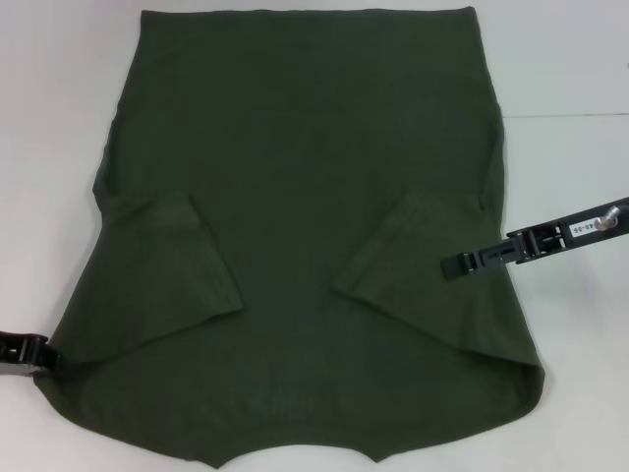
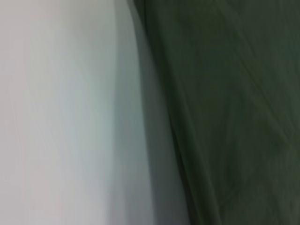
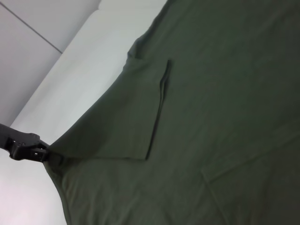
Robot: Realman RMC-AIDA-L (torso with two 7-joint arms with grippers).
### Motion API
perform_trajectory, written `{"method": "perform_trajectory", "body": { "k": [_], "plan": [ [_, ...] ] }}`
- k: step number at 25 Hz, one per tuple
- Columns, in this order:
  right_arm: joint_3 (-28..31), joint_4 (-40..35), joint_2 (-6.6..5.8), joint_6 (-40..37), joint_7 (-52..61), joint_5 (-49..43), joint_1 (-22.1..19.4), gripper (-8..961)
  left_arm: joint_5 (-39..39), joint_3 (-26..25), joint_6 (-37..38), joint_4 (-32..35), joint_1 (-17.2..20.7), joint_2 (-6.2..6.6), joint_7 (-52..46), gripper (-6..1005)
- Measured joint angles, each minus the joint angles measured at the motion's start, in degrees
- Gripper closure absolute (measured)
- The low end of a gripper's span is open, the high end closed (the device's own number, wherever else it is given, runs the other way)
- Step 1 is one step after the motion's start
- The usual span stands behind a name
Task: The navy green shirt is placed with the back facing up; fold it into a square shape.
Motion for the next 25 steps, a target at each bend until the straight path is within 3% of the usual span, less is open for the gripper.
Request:
{"method": "perform_trajectory", "body": {
  "k": [10, 25],
  "plan": [
    [0.01, 0.21, -0.46, 0.19, 0.52, -0.92, -0.66, 9, 0.0, 0.81, -0.01, -0.01, -0.1, -0.02, -0.02, 983],
    [0.2, 0.11, -5.04, -5.67, 9.91, -4.57, -3.66, 9, -0.05, 0.79, 0.33, 0.06, -0.72, -0.02, -0.3, 983]
  ]
}}
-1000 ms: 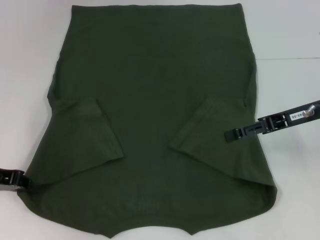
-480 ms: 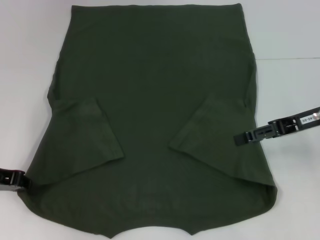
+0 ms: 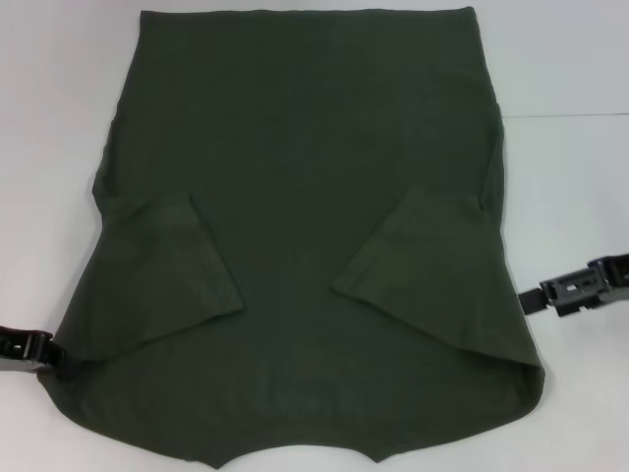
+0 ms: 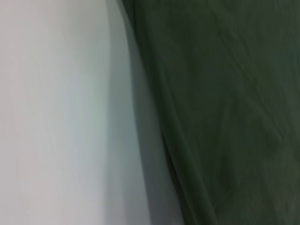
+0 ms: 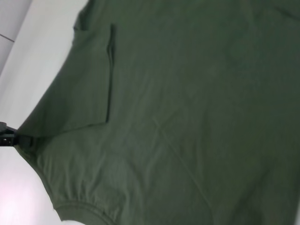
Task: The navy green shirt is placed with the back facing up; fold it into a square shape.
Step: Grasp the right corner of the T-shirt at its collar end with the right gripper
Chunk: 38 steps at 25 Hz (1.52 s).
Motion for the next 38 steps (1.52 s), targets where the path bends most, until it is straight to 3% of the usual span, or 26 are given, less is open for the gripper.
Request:
{"method": "perform_trajectory", "body": {
  "k": [4, 30, 38],
  "plan": [
    [-0.22, 0.31, -0.13, -0.25, 0.87, -0.67, -0.81, 9, -0.24, 0.0, 0.07, -0.17, -0.07, 0.0, -0.02, 983],
    [-0.31, 3.38, 3.41, 4.33, 1.09, -5.21, -1.64, 25, -0.42, 0.0, -0.01, -0.34, -0.73, 0.0, 0.34, 984],
    [-0.24, 4.55, 3.75, 6.3, 1.12, -5.2, -1.28, 60, -0.39, 0.0, -0.04, -0.33, -0.69, 0.0, 0.38, 984]
  ]
}}
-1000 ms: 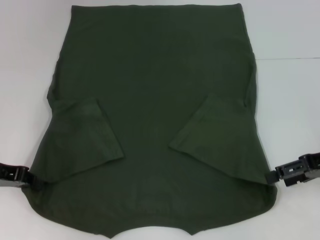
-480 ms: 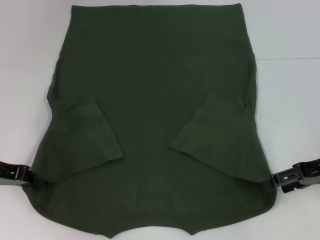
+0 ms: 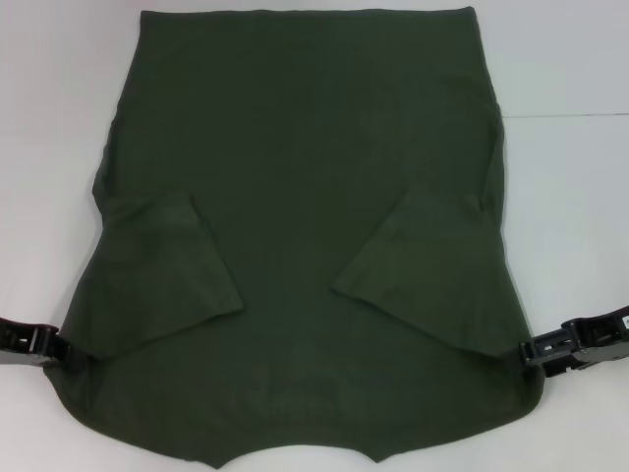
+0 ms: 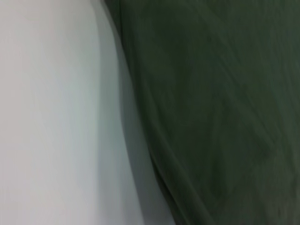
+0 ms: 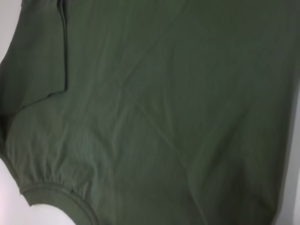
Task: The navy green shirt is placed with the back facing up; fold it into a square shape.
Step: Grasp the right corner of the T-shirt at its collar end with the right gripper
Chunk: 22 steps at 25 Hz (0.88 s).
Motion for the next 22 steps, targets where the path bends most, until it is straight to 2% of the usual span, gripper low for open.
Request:
{"method": "perform_trajectory", "body": {
  "k": [22],
  "plan": [
    [-2.15, 0.68, 0.85, 2.26, 0.43, -0.04, 0.92, 155, -0.08, 0.0, -0.14, 0.0, -0.36, 0.0, 0.02, 984]
  ]
}}
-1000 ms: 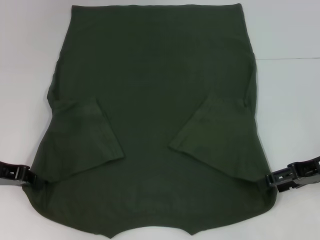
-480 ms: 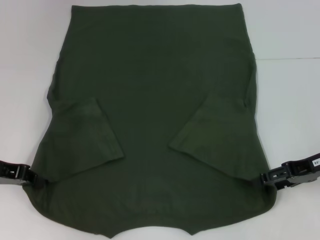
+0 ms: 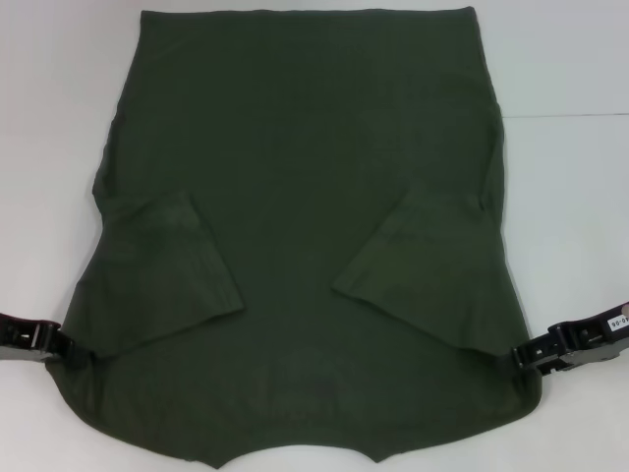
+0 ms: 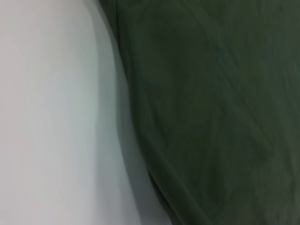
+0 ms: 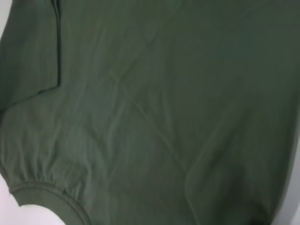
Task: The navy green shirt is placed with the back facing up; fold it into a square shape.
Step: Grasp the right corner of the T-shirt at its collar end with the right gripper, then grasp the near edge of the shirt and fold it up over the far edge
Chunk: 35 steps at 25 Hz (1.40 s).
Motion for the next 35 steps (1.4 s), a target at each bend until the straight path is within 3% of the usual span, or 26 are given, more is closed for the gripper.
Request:
{"method": "perform_trajectory", "body": {
  "k": [1, 18, 26, 35],
  "plan": [
    [-0.11, 0.0, 0.0, 0.14, 0.03, 0.0, 0.0, 159, 0.0, 0.0, -0.01, 0.0, -0.04, 0.0, 0.0, 984],
    [-0.69, -1.15, -0.22, 0.88, -2.67, -0.88, -0.05, 846, -0.02, 0.0, -0.24, 0.0, -0.45, 0.0, 0.0, 984],
    [-0.78, -1.16, -0.54, 1.02, -3.01, -0.93, 0.05, 908, -0.03, 0.0, -0.26, 0.0, -0.43, 0.0, 0.07, 983],
    [-0.81, -2.96, -0.79, -1.15, -3.48, -0.96, 0.11, 907, -0.84, -0.27, 1.89, 0.48, -0.56, 0.6, 0.69, 983]
  ]
}}
